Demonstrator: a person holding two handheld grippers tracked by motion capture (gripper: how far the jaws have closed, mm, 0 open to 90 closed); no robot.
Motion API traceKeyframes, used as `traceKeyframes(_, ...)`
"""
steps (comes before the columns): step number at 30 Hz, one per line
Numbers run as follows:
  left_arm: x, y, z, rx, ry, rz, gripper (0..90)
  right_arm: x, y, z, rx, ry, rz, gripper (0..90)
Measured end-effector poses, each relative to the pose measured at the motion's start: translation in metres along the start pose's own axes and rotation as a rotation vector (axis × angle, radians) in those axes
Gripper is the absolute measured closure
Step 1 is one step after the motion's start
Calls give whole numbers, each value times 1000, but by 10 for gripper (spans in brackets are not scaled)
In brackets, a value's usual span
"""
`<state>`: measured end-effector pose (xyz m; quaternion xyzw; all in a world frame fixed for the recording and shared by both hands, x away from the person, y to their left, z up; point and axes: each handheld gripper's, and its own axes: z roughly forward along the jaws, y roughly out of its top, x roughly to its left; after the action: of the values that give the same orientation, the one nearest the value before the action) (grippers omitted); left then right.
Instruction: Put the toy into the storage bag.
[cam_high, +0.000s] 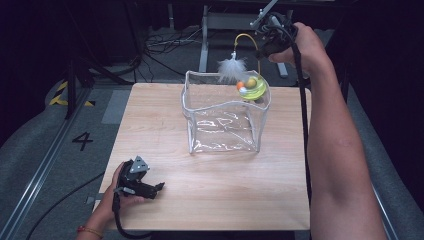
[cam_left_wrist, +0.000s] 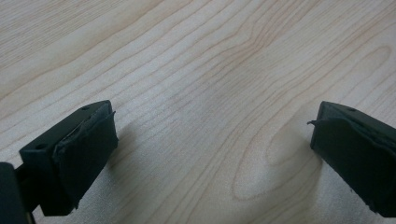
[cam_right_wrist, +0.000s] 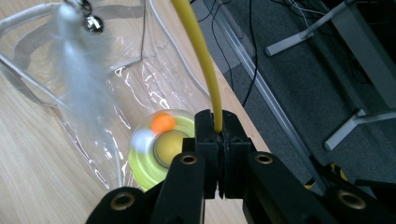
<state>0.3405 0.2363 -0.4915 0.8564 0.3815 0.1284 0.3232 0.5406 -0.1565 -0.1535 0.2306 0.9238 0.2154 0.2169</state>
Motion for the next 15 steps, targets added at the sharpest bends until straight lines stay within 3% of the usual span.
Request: traceKeyframes(15, 0, 0, 0, 0, 1, 1, 8, 10, -18, 43, 42, 54, -16, 881)
